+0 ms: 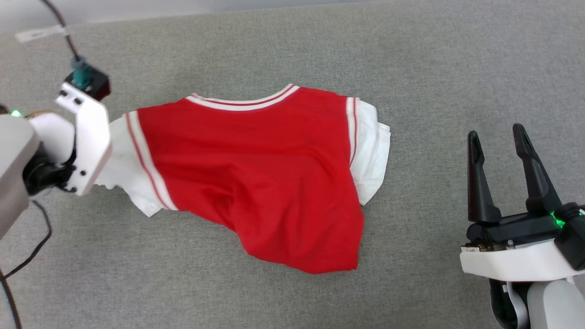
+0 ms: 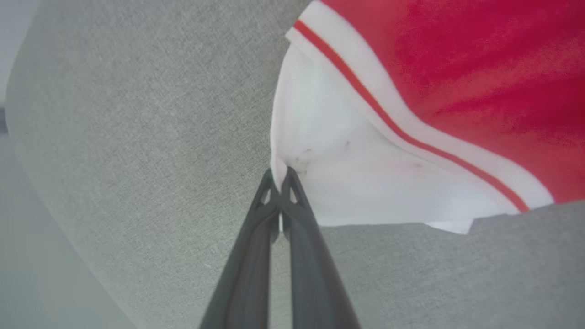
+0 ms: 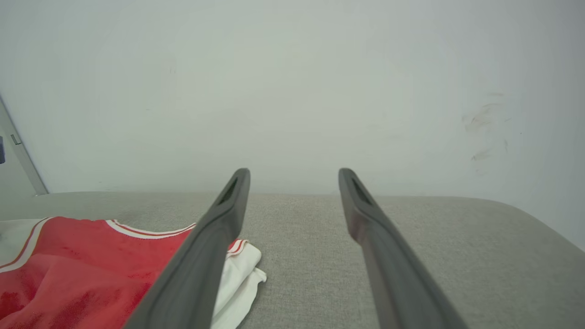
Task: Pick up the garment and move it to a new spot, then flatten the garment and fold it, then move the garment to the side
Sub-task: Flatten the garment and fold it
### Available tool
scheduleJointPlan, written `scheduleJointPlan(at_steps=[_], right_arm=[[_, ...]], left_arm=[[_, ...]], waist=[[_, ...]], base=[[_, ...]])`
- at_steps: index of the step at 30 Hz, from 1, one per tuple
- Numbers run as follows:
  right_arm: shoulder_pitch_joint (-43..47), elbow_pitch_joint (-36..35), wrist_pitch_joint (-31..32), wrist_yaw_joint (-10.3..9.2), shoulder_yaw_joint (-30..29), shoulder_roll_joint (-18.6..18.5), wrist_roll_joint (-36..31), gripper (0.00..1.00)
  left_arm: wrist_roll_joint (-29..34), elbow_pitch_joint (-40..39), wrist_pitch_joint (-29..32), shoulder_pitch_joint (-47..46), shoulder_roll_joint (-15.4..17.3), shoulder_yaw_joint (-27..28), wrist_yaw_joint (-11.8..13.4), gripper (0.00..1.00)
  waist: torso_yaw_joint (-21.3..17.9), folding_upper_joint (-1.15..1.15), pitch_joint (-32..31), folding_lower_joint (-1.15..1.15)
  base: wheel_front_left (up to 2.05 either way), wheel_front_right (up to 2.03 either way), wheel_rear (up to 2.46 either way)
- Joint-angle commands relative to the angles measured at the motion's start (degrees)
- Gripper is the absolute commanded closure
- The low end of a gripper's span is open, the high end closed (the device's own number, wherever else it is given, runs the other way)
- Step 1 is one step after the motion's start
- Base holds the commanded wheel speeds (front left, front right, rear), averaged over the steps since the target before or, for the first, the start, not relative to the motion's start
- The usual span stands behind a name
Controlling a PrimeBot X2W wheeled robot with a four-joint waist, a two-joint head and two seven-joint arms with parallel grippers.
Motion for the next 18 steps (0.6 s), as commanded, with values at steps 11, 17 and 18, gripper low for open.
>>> scheduleJointPlan(at_steps=[11, 17, 18], right_arm=[[1.59, -0.11, -0.10, -0.02, -1.35, 0.17, -1.44, 0.00], [0.72, -0.64, -0.10, -0.02, -2.57, 0.16, -2.49, 0.00], [0.52, -0.78, -0.10, -0.02, -3.02, 0.16, -2.67, 0.00]], left_arm=[[-3.70, 11.11, -9.10, 6.45, -3.79, 1.92, 0.10, 0.00], [1.20, 11.88, -23.05, 5.45, -5.53, 2.11, 0.06, 0.00], [2.33, 11.50, -26.36, 5.44, -5.60, 2.17, 0.12, 0.00]], waist=[[0.55, 0.00, 0.01, 0.00], [1.64, 0.00, -3.84, 0.00], [1.79, 0.00, -4.63, 0.00]], base=[[0.00, 0.00, 0.00], [0.00, 0.00, 0.00], [0.00, 0.00, 0.00]])
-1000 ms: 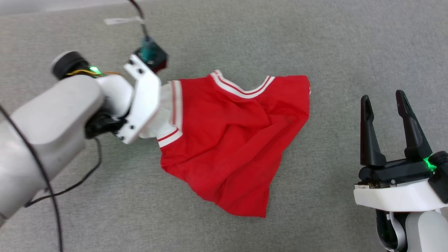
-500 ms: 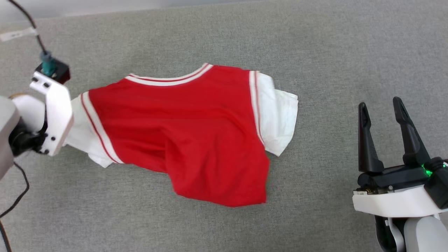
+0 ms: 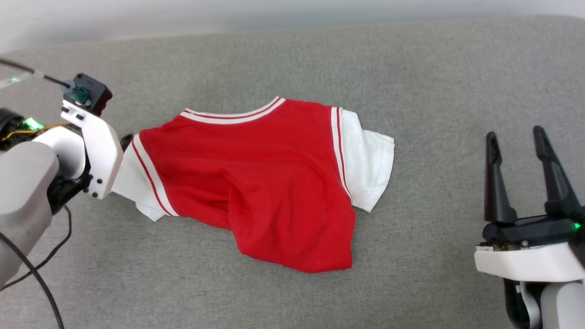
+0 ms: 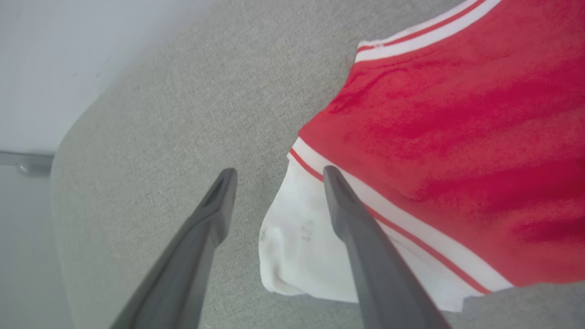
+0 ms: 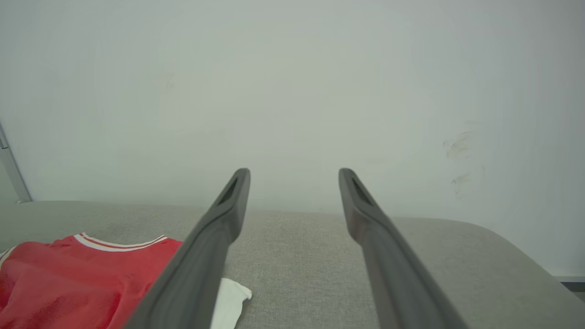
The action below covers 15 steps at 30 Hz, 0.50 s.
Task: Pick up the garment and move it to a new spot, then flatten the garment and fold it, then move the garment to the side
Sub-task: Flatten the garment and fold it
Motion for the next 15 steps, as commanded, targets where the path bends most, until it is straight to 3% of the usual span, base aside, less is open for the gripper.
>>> scheduleJointPlan(at_steps=[1, 4, 8, 15], right_arm=[[-0.70, -0.32, -0.10, -0.02, -0.67, 0.15, -0.73, 0.00], [-1.82, -0.49, -0.10, -0.02, -1.92, -1.11, -1.31, 0.00], [-4.85, 0.66, -0.10, -0.02, -2.34, -4.27, -1.46, 0.00], [-12.27, 4.70, -0.10, -0.02, 0.79, -11.70, -0.03, 0.00]], left_arm=[[1.22, -0.68, -4.34, -0.26, -0.15, 0.44, 0.53, 0.00], [2.95, -2.67, -13.00, 1.60, -0.12, 1.40, 2.59, 0.00], [3.33, -6.78, -22.99, 4.62, 0.20, 3.89, 7.67, 0.00], [3.52, -17.98, -28.52, 13.05, 2.45, 8.90, 19.27, 0.00]], waist=[[0.68, 0.00, -2.23, 0.00], [1.46, 0.00, -4.02, 0.00], [2.56, 0.00, -5.59, 0.00], [3.98, 0.00, -6.60, 0.00]], base=[[0.00, 0.00, 0.00], [0.00, 0.00, 0.00], [0.00, 0.00, 0.00], [0.00, 0.00, 0.00]])
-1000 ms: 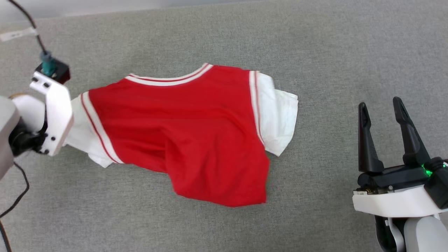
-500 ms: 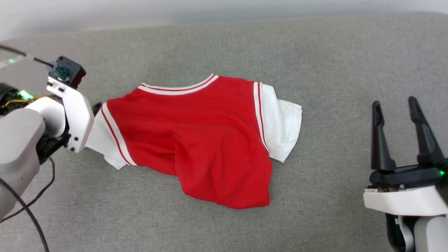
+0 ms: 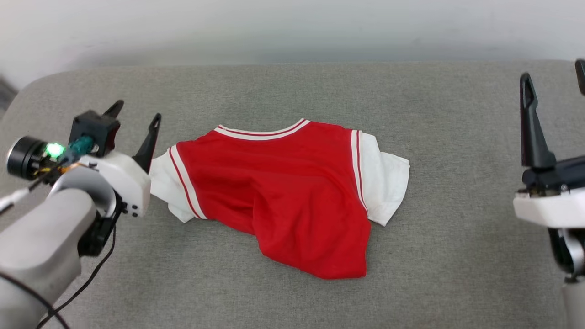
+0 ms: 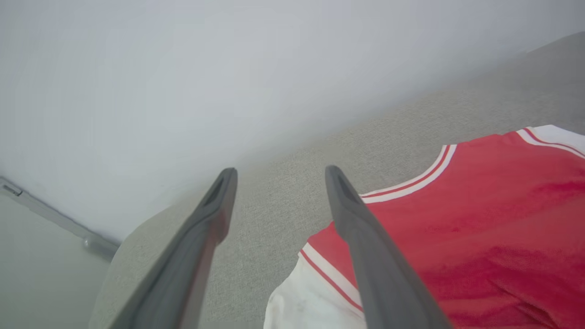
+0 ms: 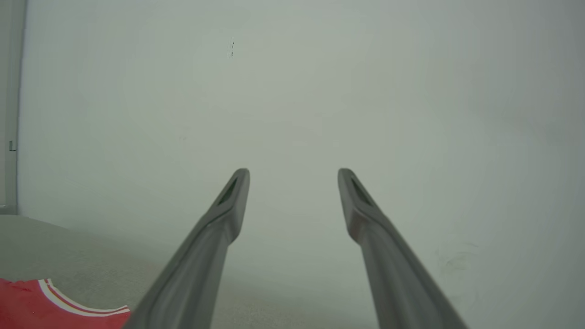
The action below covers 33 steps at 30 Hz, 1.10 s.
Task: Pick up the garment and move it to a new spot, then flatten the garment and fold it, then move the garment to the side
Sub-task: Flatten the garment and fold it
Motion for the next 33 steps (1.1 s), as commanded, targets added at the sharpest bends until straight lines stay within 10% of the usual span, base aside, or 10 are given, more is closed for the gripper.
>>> scheduleJointPlan(at_steps=[1, 8, 15, 21, 33], right_arm=[[-2.21, 1.84, -0.08, -0.02, 1.23, -1.84, 0.50, 0.00], [-11.66, 11.46, 11.81, -0.02, 10.80, -9.64, 5.56, 0.00], [-19.98, 17.47, 28.82, -0.03, 24.03, -16.86, 16.22, 0.00], [-26.80, 19.64, 43.66, -0.03, 36.52, -22.04, 27.87, 0.00], [-37.00, 23.92, 62.52, -0.02, 53.03, -24.71, 41.64, 0.00]], left_arm=[[0.81, -2.41, -0.43, 2.35, 1.13, 1.45, 2.67, 0.00], [6.87, -17.83, -0.54, 15.85, 1.32, 14.53, 15.29, 0.00], [17.00, -27.13, -0.52, 31.11, -4.60, 29.28, 21.33, 0.00], [25.97, -31.23, -0.52, 40.43, -13.08, 40.07, 22.07, 0.00], [37.92, -32.48, -0.53, 46.09, -28.11, 50.58, 15.17, 0.00]], waist=[[0.26, 0.00, -0.07, 0.00], [0.70, 0.00, 0.95, 0.00], [2.05, 0.00, 3.07, 0.00], [3.62, 0.00, 5.52, 0.00], [7.05, 0.00, 11.15, 0.00]], base=[[0.00, 0.00, 0.00], [0.00, 0.00, 0.00], [0.00, 0.00, 0.00], [0.00, 0.00, 0.00], [0.00, 0.00, 0.00]])
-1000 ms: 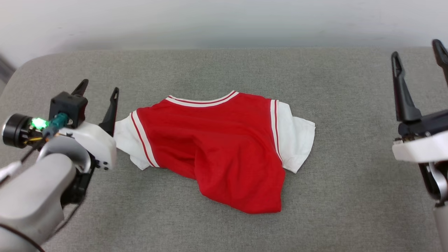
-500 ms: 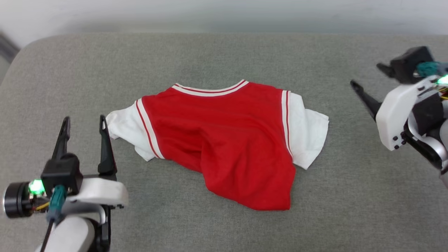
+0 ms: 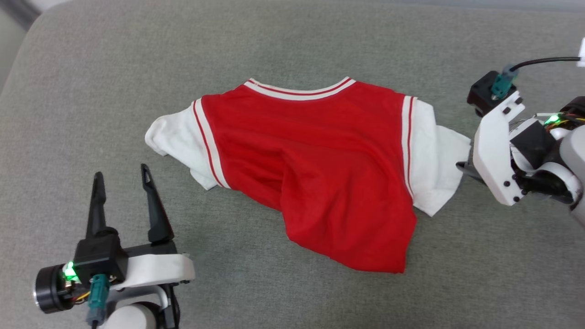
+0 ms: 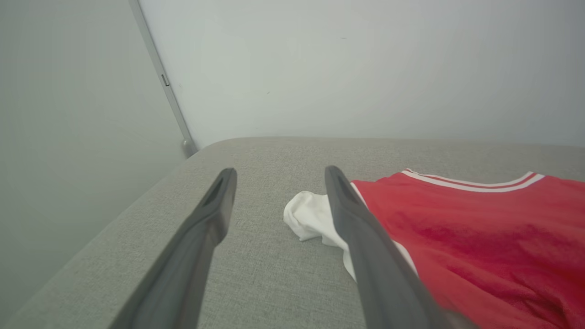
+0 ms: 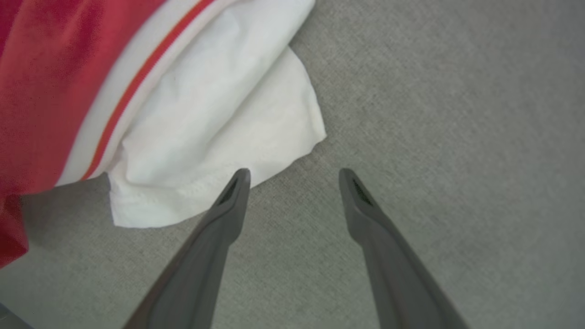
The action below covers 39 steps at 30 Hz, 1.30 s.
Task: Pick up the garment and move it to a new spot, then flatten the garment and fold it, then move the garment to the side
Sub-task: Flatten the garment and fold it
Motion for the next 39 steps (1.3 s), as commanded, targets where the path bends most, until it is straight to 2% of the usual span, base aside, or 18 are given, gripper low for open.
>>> scheduleJointPlan(at_steps=[1, 4, 9, 10, 11, 15, 23, 30, 34, 39], right_arm=[[-1.02, 0.78, 0.28, -0.02, 0.67, 0.70, 0.39, 0.00], [-1.14, 3.59, -0.46, -0.03, 2.85, 2.11, 1.43, 0.00], [3.65, 6.56, -2.86, 0.09, 8.28, 4.14, 3.23, 0.00], [4.18, 6.80, -3.50, 0.11, 9.27, 4.12, 3.40, 0.27], [4.33, 6.93, -4.28, 0.13, 10.07, 3.94, 3.45, 0.98], [2.69, 6.44, -9.62, 0.04, 10.56, 1.75, 3.35, 1.00], [1.58, 0.14, -20.11, -0.03, 8.84, -5.33, 5.46, 1.00], [7.31, -2.57, -21.81, -0.03, 4.82, -13.61, 10.11, 1.00], [11.53, -0.48, -21.43, -0.03, 2.58, -14.83, 11.95, 1.00], [16.32, 5.39, -19.80, -0.03, 1.85, -12.35, 11.78, 1.00]], left_arm=[[0.88, 0.04, -0.13, 0.37, -0.96, 0.50, -0.66, 0.00], [2.94, 0.20, -0.13, 0.32, -3.96, 1.82, -3.03, 0.00], [5.26, 0.91, -0.13, 0.34, -7.54, 3.97, -6.75, 0.00], [5.68, 1.00, -0.13, 0.50, -7.99, 4.45, -7.32, 0.00], [6.06, 1.08, -0.13, 0.74, -8.34, 4.91, -7.84, 0.00], [7.38, 1.59, -0.13, 1.28, -9.42, 6.71, -9.85, 0.00], [9.02, 2.22, -0.13, 3.33, -10.66, 8.74, -12.09, 0.00], [9.96, 1.67, -0.13, 4.94, -11.25, 10.09, -13.33, 0.00], [10.34, 1.75, -0.13, 5.32, -11.38, 10.53, -14.08, 0.00], [10.91, 2.36, -0.14, 4.53, -11.54, 10.52, -14.86, 0.00]], waist=[[0.93, 0.00, 1.04, 0.00], [1.75, 0.00, 1.84, 0.00], [2.61, 0.00, 2.15, 0.00], [2.55, 0.00, 2.10, 0.00], [2.41, 0.00, 1.95, 0.00], [1.65, 0.00, 0.61, 0.00], [-1.06, 0.00, -3.73, 0.00], [-2.81, 0.00, -4.77, 0.00], [-3.47, 0.00, -4.52, 0.00], [-3.57, 0.00, -4.35, 0.00]], base=[[0.00, 0.00, 0.00], [0.00, 0.00, 0.00], [0.00, 0.00, 0.00], [0.00, 0.00, 0.00], [0.00, 0.00, 0.00], [0.00, 0.00, 0.00], [0.00, 0.00, 0.00], [0.00, 0.00, 0.00], [0.00, 0.00, 0.00], [0.00, 0.00, 0.00]])
